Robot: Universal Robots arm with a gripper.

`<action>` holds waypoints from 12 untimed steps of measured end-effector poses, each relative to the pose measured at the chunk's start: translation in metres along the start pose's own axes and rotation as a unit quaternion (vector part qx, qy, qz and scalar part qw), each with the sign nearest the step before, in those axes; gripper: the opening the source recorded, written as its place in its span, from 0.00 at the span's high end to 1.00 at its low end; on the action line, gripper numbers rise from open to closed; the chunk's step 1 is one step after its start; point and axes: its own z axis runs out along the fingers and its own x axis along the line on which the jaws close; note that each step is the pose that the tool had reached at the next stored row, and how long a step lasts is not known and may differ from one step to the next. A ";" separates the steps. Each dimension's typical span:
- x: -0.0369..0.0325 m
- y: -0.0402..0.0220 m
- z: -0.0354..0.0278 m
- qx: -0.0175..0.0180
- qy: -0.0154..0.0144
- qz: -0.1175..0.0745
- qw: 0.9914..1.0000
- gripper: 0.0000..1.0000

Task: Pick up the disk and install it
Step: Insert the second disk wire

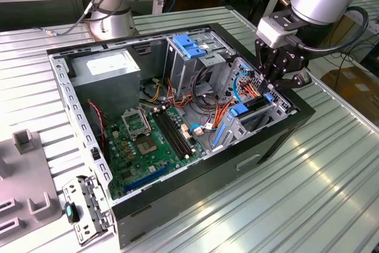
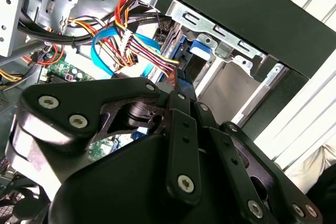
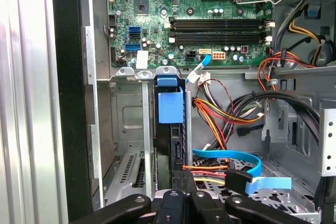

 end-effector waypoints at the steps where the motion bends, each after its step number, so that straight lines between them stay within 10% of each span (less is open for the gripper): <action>1: 0.0000 0.0000 -0.0003 0.000 0.000 0.000 1.000 0.89; 12: -0.0001 -0.0002 -0.0025 0.000 0.000 0.000 1.000 0.89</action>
